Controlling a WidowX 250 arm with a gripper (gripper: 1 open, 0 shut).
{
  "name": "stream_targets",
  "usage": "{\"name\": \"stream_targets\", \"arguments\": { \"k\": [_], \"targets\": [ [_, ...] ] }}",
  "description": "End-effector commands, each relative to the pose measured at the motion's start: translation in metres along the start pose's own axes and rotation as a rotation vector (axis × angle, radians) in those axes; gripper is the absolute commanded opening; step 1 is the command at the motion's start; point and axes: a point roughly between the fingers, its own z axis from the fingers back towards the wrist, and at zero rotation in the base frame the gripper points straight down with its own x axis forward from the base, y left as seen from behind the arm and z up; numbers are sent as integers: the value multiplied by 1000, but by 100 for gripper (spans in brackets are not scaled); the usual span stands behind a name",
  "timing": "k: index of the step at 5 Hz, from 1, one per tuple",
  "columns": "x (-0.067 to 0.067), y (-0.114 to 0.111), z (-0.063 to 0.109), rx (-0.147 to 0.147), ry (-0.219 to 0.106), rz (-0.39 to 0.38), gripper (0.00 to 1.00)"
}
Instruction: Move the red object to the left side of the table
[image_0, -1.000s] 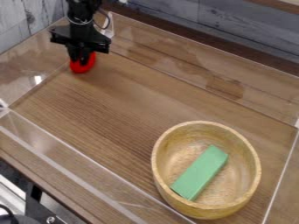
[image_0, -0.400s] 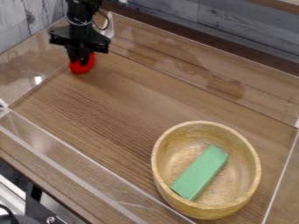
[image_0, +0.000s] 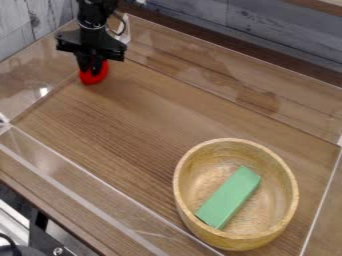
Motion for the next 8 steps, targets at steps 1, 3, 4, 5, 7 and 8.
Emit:
{"name": "stream_targets", "arguments": {
  "k": [1,3,4,5,7,8],
  "targets": [
    [-16,3,-8,19,77,17,0],
    [-13,2,-9,25,94,9,0],
    [-12,1,-9,28,103,5,0],
    [-10,0,-9,32,112,2,0],
    [-8,-1,-10,38,130,-6,0],
    [-7,-1,-9,40,139,-10,0]
  ]
}}
